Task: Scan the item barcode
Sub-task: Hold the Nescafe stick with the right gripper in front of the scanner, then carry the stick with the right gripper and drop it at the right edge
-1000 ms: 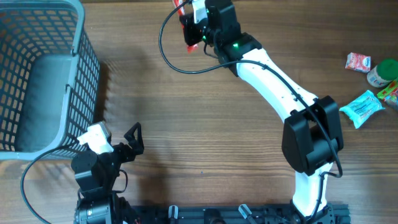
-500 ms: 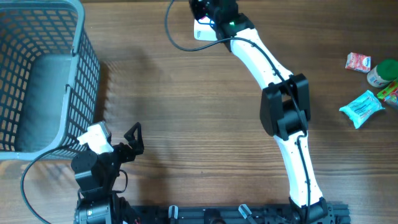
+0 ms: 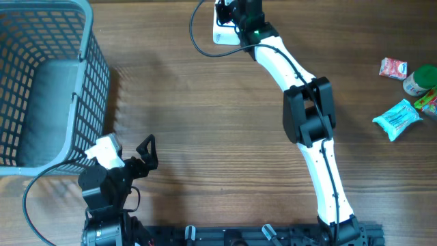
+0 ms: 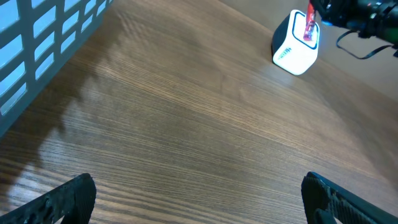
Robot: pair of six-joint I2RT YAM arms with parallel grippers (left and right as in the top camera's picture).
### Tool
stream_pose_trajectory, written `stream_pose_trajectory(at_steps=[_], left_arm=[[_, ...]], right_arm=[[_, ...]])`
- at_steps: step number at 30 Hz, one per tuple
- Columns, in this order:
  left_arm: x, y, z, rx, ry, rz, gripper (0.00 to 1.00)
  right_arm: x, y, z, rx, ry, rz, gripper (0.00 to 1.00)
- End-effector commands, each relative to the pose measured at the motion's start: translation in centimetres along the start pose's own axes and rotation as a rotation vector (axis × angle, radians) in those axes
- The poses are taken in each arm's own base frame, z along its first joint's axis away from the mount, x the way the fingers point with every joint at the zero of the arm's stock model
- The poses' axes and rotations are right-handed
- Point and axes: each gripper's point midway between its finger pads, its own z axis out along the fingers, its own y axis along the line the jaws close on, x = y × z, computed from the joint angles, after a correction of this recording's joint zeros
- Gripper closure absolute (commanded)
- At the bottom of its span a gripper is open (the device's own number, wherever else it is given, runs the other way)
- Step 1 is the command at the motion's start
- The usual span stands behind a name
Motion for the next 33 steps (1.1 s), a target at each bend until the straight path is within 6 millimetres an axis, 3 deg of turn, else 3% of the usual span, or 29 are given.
stream_pose_trajectory(at_steps=[1,7,12,15,19,22,27,31,33], left_arm=[[0.2,0.1,0.1,-0.003,0.001,0.006,0.0],[0.2,0.1,0.1,-0.003,0.001,0.006,0.0],[0.2,0.1,0.1,-0.003,0.001,0.006,0.0],[0.2,0.1,0.1,-0.003,0.001,0.006,0.0],[0.2,0.1,0.1,-0.003,0.001,0.007,0.0],[0.2,0.1,0.1,-0.003,0.001,0.006,0.0],[0.2,0.1,0.1,-0.003,0.001,0.006,0.0],[0.2,0.1,0.1,-0.003,0.001,0.006,0.0],[0.2,0.1,0.1,-0.003,0.001,0.006,0.0]], right_arm=[[0.2,-0.7,0.3,0.024,0.0,0.022,0.96],[-0.8,-1.6,0.1,0.074,-0.007,0.018,0.96],[-7.1,-2.7,-1.9,0.107,-0.028,-0.004,0.96],[-10.4,-4.5,-5.5,0.155,0.043,0.044,0.96],[-11.3,-7.7,-11.4,0.26,0.194,0.115,0.96],[-8.7,-12.0,-18.2,0.424,0.401,0.232,0.96],[1.1,-19.8,-28.0,0.654,0.792,0.476,0.96],[6.7,-25.5,-32.2,0.776,0.915,0.592,0.96],[9.8,-27.0,-33.0,0.782,0.965,0.653,0.96]])
